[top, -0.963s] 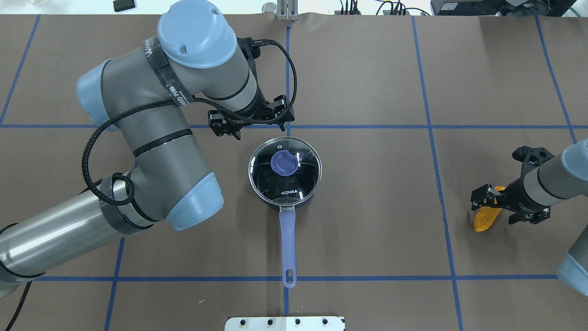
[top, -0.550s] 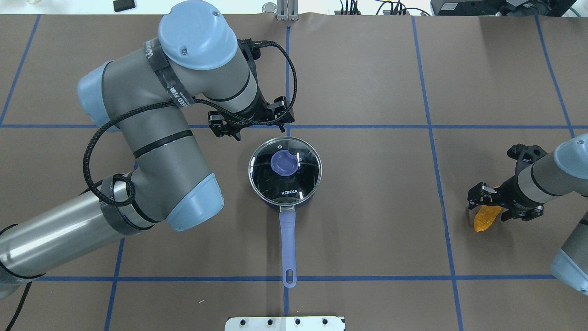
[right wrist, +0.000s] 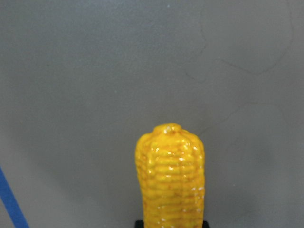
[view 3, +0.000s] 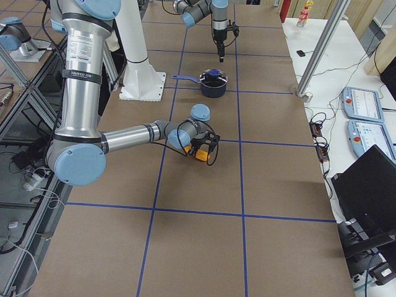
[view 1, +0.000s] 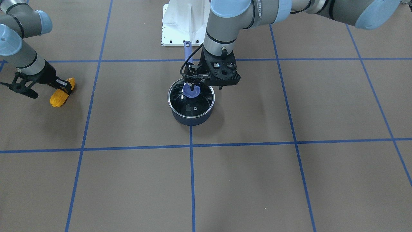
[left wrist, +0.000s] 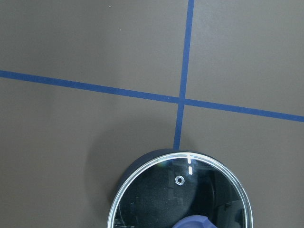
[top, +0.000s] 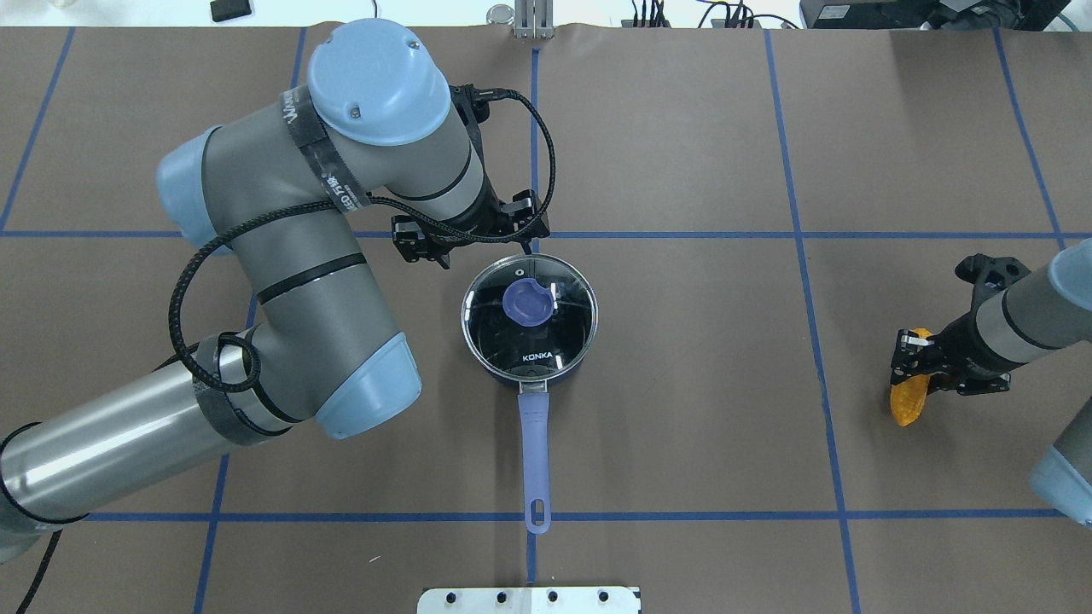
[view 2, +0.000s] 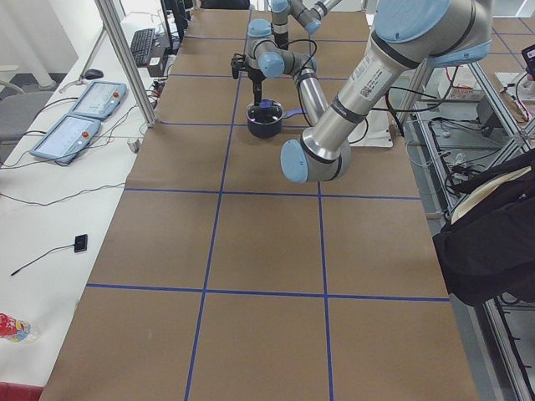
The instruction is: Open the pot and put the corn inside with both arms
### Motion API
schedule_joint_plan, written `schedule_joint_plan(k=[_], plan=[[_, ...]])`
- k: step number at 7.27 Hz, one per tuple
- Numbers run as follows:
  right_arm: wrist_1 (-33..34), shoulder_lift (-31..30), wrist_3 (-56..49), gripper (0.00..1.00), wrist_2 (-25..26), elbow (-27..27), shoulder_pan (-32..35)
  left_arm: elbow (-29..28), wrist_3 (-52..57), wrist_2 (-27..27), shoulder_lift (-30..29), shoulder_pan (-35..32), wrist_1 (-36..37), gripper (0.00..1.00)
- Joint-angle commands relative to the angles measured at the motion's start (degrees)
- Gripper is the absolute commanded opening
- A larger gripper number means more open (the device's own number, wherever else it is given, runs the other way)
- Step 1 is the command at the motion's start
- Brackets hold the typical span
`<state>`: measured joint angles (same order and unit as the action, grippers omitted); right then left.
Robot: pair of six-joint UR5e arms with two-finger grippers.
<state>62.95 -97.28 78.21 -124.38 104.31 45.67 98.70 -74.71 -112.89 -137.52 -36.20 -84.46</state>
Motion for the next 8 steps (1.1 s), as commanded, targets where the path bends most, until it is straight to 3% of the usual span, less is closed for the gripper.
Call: schedule_joint_plan(k=[1, 5, 8], plan=[[0.06, -0.01, -1.12, 0.07, -2.97, 0.2, 4.76, -1.4, 0.0, 0.04, -0.99, 0.69, -0.01, 0.98], [0.24, 3.32, -2.53, 0.07, -4.73, -0.24, 9.96, -6.23, -2.02, 3.37, -3.99, 4.12, -0.01, 0.98], [6.65, 7.54, -2.53, 0.07, -5.96, 0.37, 12.34, -8.52, -1.76, 4.96, -4.43, 5.17, -0.27, 0.98]])
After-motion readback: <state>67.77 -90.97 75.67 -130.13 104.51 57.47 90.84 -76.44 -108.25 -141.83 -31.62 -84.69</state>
